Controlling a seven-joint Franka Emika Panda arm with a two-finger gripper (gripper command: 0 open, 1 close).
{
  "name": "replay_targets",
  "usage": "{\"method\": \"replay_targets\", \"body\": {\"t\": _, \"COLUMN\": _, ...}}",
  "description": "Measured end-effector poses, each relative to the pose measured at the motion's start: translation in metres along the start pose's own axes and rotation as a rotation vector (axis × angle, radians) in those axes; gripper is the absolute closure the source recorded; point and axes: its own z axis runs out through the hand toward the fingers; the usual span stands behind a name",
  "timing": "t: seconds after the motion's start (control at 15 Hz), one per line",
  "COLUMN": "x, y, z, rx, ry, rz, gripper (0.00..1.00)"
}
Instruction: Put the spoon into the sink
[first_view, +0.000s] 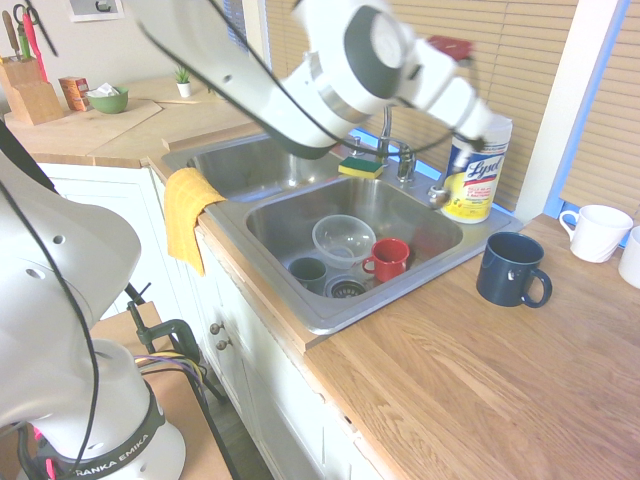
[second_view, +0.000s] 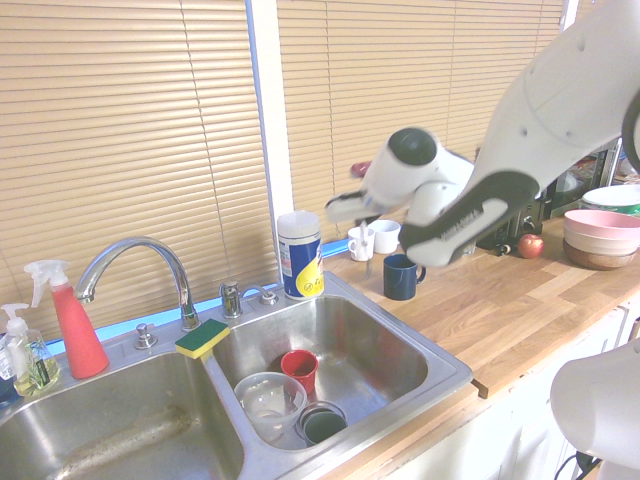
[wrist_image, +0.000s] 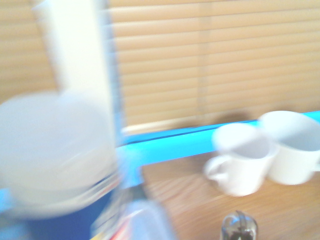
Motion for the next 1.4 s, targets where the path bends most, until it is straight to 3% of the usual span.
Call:
{"method": "replay_targets", "body": {"t": 0.47, "x": -0.102, "y": 0.003, "z": -0.01, "rx": -0.02, "ry": -0.002, "rz": -0.211, "gripper": 1.0}}
{"method": "replay_targets", "body": {"t": 0.93, "x": -0.167, "y": 0.035, "z": 0.076, "rx": -0.212, "ry": 0.029, "rz": -0.375, "gripper": 1.0}}
{"method": "replay_targets", "body": {"t": 1.33, "x": -0.218, "y": 0.035, "z": 0.138, "rx": -0.284, "ry": 0.104, "rz": -0.464, "gripper": 1.0}}
{"method": "replay_targets", "body": {"t": 1.4, "x": -0.22, "y": 0.033, "z": 0.142, "rx": -0.292, "ry": 0.113, "rz": -0.468, "gripper": 0.0}}
